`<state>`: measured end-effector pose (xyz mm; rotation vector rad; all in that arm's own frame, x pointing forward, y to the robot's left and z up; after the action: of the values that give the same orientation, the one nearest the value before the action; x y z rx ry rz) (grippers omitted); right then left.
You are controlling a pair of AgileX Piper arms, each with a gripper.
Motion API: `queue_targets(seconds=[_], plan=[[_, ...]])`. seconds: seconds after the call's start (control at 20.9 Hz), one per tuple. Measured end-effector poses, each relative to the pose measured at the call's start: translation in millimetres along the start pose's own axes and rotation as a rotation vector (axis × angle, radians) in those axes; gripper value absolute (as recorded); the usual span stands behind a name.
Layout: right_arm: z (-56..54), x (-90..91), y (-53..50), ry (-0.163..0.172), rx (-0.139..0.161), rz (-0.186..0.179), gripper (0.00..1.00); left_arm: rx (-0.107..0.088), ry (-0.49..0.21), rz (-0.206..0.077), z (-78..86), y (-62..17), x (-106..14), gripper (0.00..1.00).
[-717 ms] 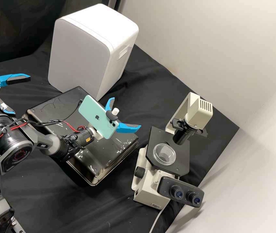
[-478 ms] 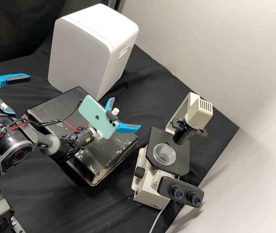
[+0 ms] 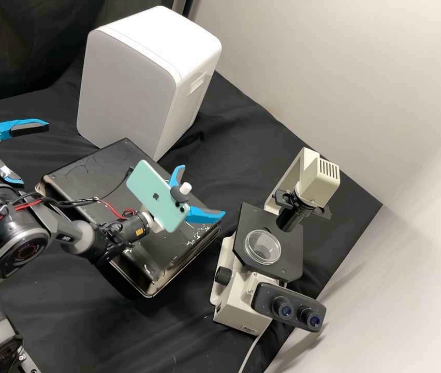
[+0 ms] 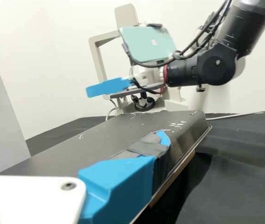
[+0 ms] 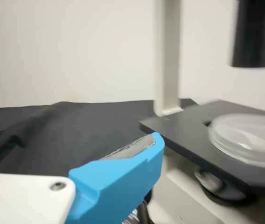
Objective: Place the petri dish on the bench
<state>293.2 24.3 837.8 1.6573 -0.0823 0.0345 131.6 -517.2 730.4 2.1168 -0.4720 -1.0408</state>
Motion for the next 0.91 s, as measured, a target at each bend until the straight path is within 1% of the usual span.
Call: queue_targets(seconds=[0.05,0.1,0.14,0.24,0.43,0.48,0.57,0.67,0.77,0.91], plan=[[3.5,-2.9,2.8,-0.007,0.006,0.011,1.0,0.0,0.0,0.0,0.0,0.0,0.0,1.0],[6.6,-5.3,5.6,-0.006,0.013,0.022,1.0,-0.001,0.0,0.0,0.1,0.0,0.1,1.0],[9.4,-6.9,8.8,-0.004,0.011,0.037,1.0,-0.001,-0.002,0.0,0.5,0.0,0.1,1.0],[14.7,-8.7,13.5,-0.01,-0.001,0.046,1.0,-0.002,-0.008,0.001,1.6,0.0,0.4,1.0],[24.5,-9.9,24.0,-0.03,-0.019,0.073,1.0,-0.009,-0.013,-0.013,2.6,-2.8,0.1,1.0],[27.5,-9.7,25.4,-0.034,-0.023,0.077,1.0,-0.007,-0.015,-0.014,2.9,-3.0,0.2,1.0],[32.7,-8.1,31.9,-0.046,-0.025,0.103,1.0,-0.005,-0.016,-0.013,3.2,-2.9,0.3,1.0],[37.2,-5.5,36.1,-0.059,-0.026,0.117,1.0,-0.003,-0.016,-0.013,3.2,-2.9,0.3,1.0],[42.7,-2.9,42.4,-0.074,-0.027,0.139,1.0,-0.003,-0.019,-0.013,3.6,-3.0,0.3,1.0],[51.0,1.3,47.0,-0.097,-0.027,0.154,1.0,-0.004,-0.023,-0.013,4.5,-2.9,0.5,1.0]])
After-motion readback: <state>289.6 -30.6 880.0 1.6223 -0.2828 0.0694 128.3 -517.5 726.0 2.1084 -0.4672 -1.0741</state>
